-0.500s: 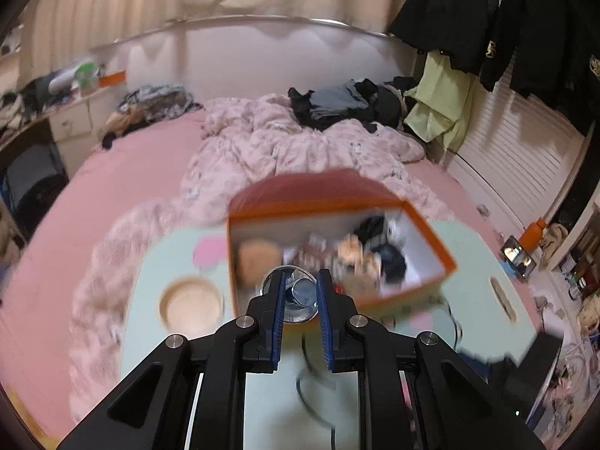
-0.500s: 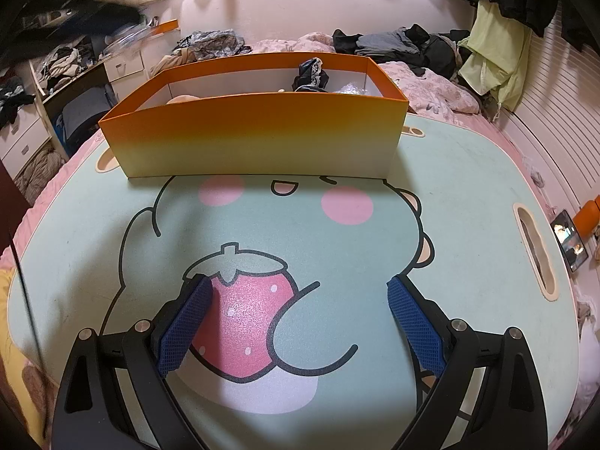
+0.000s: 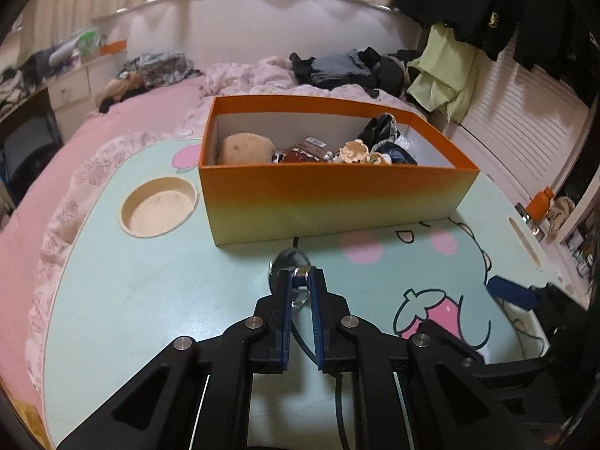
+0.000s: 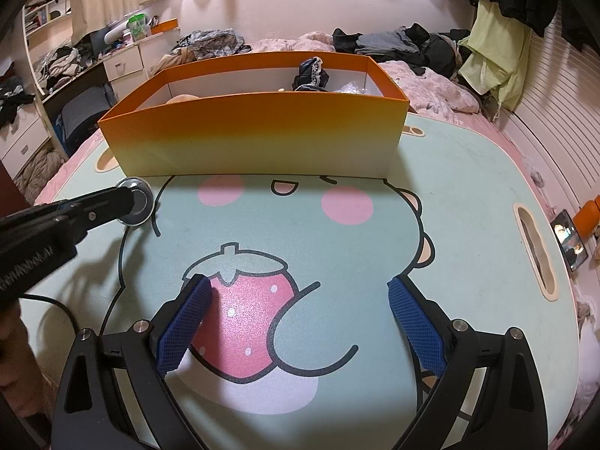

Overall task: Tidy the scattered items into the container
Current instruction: 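Lower the silver bottle onto the table and open the left gripper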

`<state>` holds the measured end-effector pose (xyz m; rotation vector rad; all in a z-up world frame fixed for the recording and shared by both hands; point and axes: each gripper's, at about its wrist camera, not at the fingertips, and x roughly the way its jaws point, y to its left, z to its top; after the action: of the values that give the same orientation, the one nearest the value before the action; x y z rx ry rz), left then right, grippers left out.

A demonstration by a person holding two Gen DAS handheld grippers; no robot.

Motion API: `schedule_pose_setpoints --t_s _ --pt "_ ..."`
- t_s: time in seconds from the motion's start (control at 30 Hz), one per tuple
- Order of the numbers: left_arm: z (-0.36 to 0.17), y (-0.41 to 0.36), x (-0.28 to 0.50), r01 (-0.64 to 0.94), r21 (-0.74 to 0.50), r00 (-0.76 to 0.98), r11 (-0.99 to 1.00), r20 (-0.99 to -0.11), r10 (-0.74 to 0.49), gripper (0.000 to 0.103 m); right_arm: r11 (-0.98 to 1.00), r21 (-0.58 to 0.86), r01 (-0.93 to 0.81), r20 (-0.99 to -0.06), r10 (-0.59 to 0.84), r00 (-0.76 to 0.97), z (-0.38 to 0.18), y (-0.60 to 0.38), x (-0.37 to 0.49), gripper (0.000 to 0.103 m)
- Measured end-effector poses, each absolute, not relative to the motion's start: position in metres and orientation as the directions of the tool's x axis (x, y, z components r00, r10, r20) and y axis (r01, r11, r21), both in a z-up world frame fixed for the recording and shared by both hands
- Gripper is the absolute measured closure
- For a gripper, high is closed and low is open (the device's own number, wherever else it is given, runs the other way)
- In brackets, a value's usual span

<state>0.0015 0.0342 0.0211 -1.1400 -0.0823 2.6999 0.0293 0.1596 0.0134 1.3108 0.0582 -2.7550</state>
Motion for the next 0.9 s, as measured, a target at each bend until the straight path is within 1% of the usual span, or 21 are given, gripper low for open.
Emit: schedule_pose_setpoints --t_s 0.03,0.07,0.13,0.17,0.2,0.3,0.4,0.53,0.57,0.63,0.67,0.7,0.73,0.77,0.83,0.87,0.9 --pt "0.019 0.034 0.003 -0.173 -0.138 -0.680 -0.975 -0.700 0.219 0.093 -0.995 0.004 0.097 -0.776 -0.065 -0.627 0.013 0.159 0.029 0.007" --pt "0.019 0.032 0.004 -0.176 -0.135 -0.684 -0.975 -0.696 0.220 0.090 -0.995 0.004 0.097 -0.776 -0.064 -0.627 0.013 0.159 0.029 0.007" --pt "0.025 0.032 0.009 -0.184 -0.136 -0.708 -0.973 -0.669 0.228 0.072 -0.995 0.001 0.098 -0.778 -0.062 -0.626 0.012 0.157 0.029 0.006" --pt "0.028 0.032 0.012 -0.187 -0.138 -0.724 -0.973 -0.650 0.231 0.057 -0.995 0.001 0.098 -0.778 -0.062 -0.625 0.012 0.156 0.029 0.006" --pt "0.032 0.031 0.016 -0.189 -0.141 -0.744 -0.972 -0.625 0.236 0.048 -0.995 0.002 0.098 -0.778 -0.063 -0.625 0.012 0.156 0.028 0.006" --pt "0.037 0.027 0.028 -0.198 -0.166 -0.770 -0.966 -0.584 0.259 0.043 -0.995 0.005 0.098 -0.779 -0.065 -0.624 0.012 0.155 0.028 0.006" --pt "0.034 0.023 0.033 -0.191 -0.173 -0.756 -0.966 -0.602 0.257 0.035 -0.995 0.006 0.098 -0.779 -0.066 -0.623 0.012 0.155 0.028 0.006" --pt "0.027 0.013 0.044 -0.134 -0.165 -0.765 -0.977 -0.610 0.208 0.032 -0.995 0.029 0.097 -0.774 -0.084 -0.628 0.013 0.158 0.028 0.006" --pt "0.025 0.011 0.045 -0.126 -0.170 -0.764 -0.977 -0.611 0.205 0.028 -0.995 0.039 0.094 -0.773 -0.090 -0.629 0.014 0.159 0.028 0.006" --pt "0.022 0.008 0.044 -0.110 -0.179 -0.757 -0.978 -0.623 0.199 0.026 -0.996 0.032 0.087 -0.773 -0.080 -0.629 0.017 0.159 0.029 0.006" --pt "0.019 0.006 0.042 -0.100 -0.182 -0.749 -0.978 -0.633 0.195 0.025 -0.995 0.021 0.097 -0.764 -0.078 -0.641 0.021 0.157 0.030 0.006" --pt "0.016 0.005 0.040 -0.086 -0.179 -0.739 -0.980 -0.648 0.183 0.025 -0.994 0.008 0.113 -0.750 -0.081 -0.656 0.027 0.155 0.032 0.008" --pt "0.012 0.005 0.038 -0.068 -0.167 -0.726 -0.984 -0.667 0.163 0.025 -0.994 -0.013 0.110 -0.732 -0.066 -0.679 0.034 0.152 0.034 0.013" --pt "0.010 0.005 0.036 -0.055 -0.152 -0.718 -0.987 -0.681 0.145 0.024 -0.992 -0.037 0.119 -0.713 -0.057 -0.699 0.043 0.148 0.036 0.014" --pt "0.009 0.009 0.036 -0.051 -0.115 -0.719 -0.992 -0.686 0.116 0.024 -0.981 -0.092 0.169 -0.660 -0.067 -0.748 0.068 0.142 0.037 0.019" --pt "0.009 0.010 0.036 -0.048 -0.101 -0.717 -0.994 -0.689 0.105 0.023 -0.975 -0.111 0.191 -0.640 -0.076 -0.764 0.080 0.141 0.034 0.020" --pt "0.009 0.012 0.036 -0.046 -0.090 -0.716 -0.995 -0.691 0.096 0.018 -0.971 -0.125 0.203 -0.625 -0.082 -0.776 0.092 0.142 0.029 0.020"
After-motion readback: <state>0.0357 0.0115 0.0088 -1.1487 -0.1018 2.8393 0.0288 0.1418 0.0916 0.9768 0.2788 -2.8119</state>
